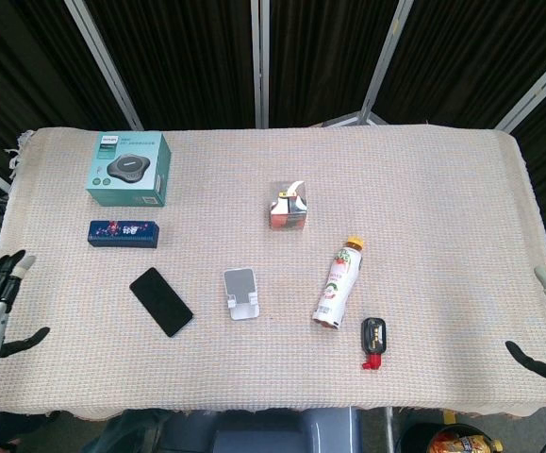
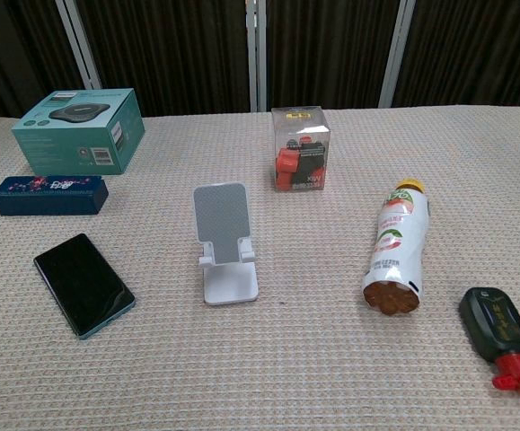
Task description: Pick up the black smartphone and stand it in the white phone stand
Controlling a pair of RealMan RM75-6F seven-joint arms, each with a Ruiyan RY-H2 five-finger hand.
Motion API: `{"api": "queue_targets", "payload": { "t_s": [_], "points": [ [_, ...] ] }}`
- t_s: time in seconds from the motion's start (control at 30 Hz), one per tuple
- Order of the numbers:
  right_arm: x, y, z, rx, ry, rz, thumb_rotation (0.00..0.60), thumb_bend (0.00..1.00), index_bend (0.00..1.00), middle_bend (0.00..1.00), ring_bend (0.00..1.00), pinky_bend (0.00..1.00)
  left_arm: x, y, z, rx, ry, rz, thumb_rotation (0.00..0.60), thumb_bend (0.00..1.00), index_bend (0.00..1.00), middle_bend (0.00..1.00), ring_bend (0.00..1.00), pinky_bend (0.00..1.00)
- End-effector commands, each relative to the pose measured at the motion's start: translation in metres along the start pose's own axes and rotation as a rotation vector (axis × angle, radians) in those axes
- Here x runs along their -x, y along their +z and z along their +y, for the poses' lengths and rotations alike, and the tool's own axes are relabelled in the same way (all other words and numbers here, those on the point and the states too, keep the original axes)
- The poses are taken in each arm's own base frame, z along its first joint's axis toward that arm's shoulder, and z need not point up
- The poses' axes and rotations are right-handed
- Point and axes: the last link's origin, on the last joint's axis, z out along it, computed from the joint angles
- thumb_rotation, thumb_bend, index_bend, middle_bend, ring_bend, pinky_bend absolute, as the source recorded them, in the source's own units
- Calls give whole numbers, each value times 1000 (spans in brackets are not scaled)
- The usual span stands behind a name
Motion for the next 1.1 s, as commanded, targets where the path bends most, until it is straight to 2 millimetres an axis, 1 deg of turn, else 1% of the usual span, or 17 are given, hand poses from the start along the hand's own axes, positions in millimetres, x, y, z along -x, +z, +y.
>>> {"api": "queue_targets", "payload": {
  "t_s": [0.03, 0.07, 0.1, 0.13, 0.23, 0.4, 0.5, 0.57, 0.77, 1.0, 1.1],
  "points": [
    [1, 2, -1, 4, -5, 0, 600, 0, 0, 0, 0, 0, 34, 57, 19, 214, 50, -140, 600, 0, 0, 0, 0, 1],
    [2, 3, -1, 6, -9, -1, 600, 0, 0, 0, 0, 0, 41, 66, 24, 262, 80, -157, 600, 0, 6, 0, 0, 8],
    [2, 3, -1, 9, -13, -2, 600, 0, 0, 0, 0, 0, 50, 77, 28, 309, 125, -165, 600, 0, 28, 0, 7, 29],
    [3, 4, -1, 11, -18, -3, 600, 0, 0, 0, 0, 0, 57, 84, 31, 340, 159, -170, 600, 0, 62, 0, 28, 64],
    [4, 4, -2, 12, -32, -7, 600, 0, 0, 0, 0, 0, 73, 96, 39, 399, 205, -198, 600, 0, 157, 12, 93, 135],
    [8, 3, -3, 25, -64, -11, 600, 0, 0, 0, 0, 0, 102, 116, 58, 523, 285, -262, 600, 0, 224, 81, 161, 206],
    [10, 4, -2, 38, -71, -18, 600, 0, 0, 0, 0, 0, 111, 120, 63, 572, 309, -281, 600, 0, 276, 135, 210, 252],
    [11, 5, 0, 51, -77, -23, 600, 0, 0, 0, 0, 0, 118, 122, 65, 608, 342, -302, 600, 0, 291, 147, 221, 260],
    [13, 7, 3, 67, -83, -30, 600, 0, 0, 0, 0, 0, 130, 129, 71, 642, 406, -333, 600, 0, 292, 148, 221, 260],
    [12, 8, 5, 77, -81, -25, 600, 0, 0, 0, 0, 0, 139, 129, 84, 677, 462, -353, 600, 0, 288, 138, 221, 261],
    [12, 8, 6, 79, -80, -26, 600, 0, 0, 0, 0, 0, 142, 130, 86, 669, 476, -356, 600, 0, 288, 138, 222, 260]
  ]
}}
